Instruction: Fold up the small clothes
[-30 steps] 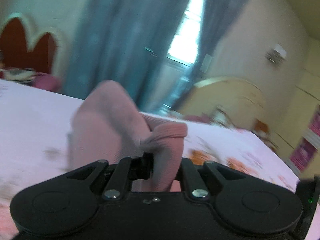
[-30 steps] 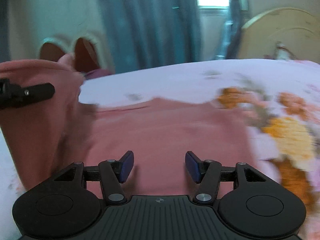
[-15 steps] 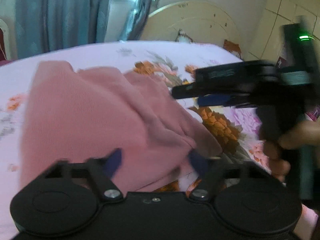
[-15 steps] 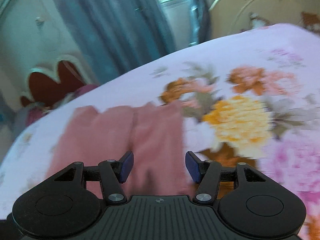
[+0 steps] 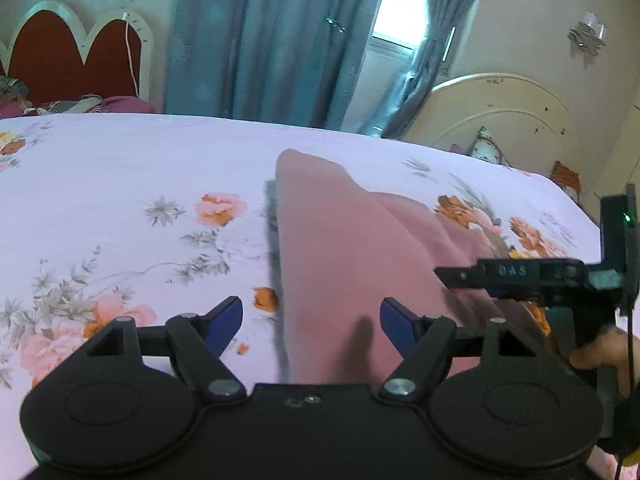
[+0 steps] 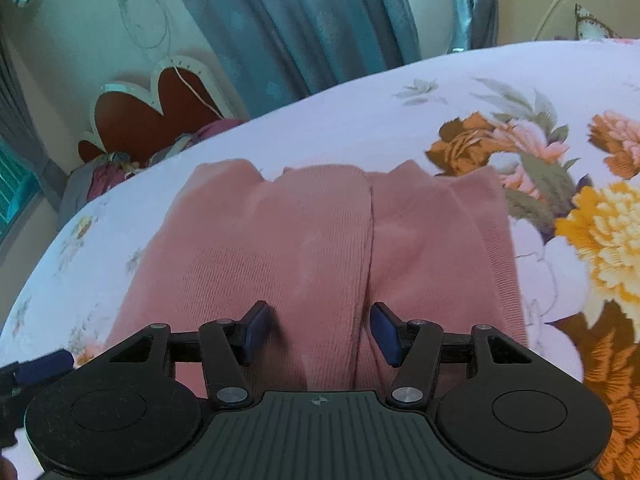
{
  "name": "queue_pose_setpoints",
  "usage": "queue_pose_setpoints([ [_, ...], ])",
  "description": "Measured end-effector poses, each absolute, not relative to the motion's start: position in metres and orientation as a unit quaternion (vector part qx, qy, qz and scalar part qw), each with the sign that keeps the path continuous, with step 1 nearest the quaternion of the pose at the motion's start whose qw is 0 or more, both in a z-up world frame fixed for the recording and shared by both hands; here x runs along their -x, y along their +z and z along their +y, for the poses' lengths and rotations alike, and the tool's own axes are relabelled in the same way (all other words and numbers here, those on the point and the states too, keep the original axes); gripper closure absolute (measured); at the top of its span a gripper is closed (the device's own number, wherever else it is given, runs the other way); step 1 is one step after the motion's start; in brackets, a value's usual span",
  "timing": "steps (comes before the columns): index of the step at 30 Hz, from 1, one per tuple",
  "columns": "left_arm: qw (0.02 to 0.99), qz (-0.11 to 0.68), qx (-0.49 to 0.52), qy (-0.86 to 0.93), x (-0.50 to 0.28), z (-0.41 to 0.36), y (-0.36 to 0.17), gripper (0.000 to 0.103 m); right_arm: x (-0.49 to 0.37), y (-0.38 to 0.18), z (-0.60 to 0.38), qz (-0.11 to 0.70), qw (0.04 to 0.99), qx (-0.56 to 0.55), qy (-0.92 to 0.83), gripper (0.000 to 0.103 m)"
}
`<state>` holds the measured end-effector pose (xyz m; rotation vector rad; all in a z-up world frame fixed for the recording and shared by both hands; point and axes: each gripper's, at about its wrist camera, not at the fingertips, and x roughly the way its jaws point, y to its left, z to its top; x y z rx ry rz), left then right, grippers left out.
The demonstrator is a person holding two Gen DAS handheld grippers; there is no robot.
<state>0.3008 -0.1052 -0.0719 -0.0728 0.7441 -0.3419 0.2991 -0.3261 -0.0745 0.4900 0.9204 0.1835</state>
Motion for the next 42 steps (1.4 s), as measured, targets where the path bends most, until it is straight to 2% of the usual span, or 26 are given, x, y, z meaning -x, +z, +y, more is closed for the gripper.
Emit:
queue_pose_setpoints([
  [1,0.917,0.362,0.036,-0.164,-0.304,-0.105,-0.071,0.029,-0.300,-0.077,-0.329,0.442,0.859,-0.242,0.092,0.076],
  [3,0.917,0.362,0.039,-0.163,-0.309,-0.104,-0.073,0.029,-0.303,-0.075,-0.326,0.442,0.862,-0.231,0.093,0.079],
  [4,0.917,0.363,0.040,-0.163,-0.317,-0.107,-0.074,0.029,-0.302,-0.072,-0.325,0.441,0.864,-0.224,0.093,0.089],
  [7,0.916,0.362,0.040,-0.168,-0.324,-0.113,-0.076,0.029,-0.296,-0.060,-0.327,0.423,0.876,-0.213,0.085,0.094],
  [15,0.912,0.352,0.038,-0.207,-0.333,-0.143,-0.079,0.029,-0.267,-0.030,-0.362,0.375,0.914,-0.151,0.023,0.094],
  [21,0.901,0.378,0.009,-0.213,-0.333,-0.162,-0.103,0.027,-0.263,-0.067,-0.380,0.433,0.884,-0.174,-0.006,0.094],
  [25,0.901,0.380,0.009,-0.208,-0.335,-0.157,-0.107,0.022,-0.253,-0.057,-0.388,0.434,0.879,-0.197,0.003,0.093],
  [32,0.901,0.380,-0.002,-0.209,-0.326,-0.154,-0.103,0.022,-0.207,-0.043,-0.396,0.447,0.870,-0.206,0.016,0.091],
  [37,0.900,0.383,0.001,-0.208,-0.323,-0.153,-0.106,0.022,-0.186,-0.055,-0.393,0.468,0.866,-0.177,-0.009,0.091],
  [42,0.899,0.385,-0.006,-0.210,-0.322,-0.155,-0.100,0.024,-0.181,-0.053,-0.397,0.475,0.858,-0.195,-0.011,0.087],
])
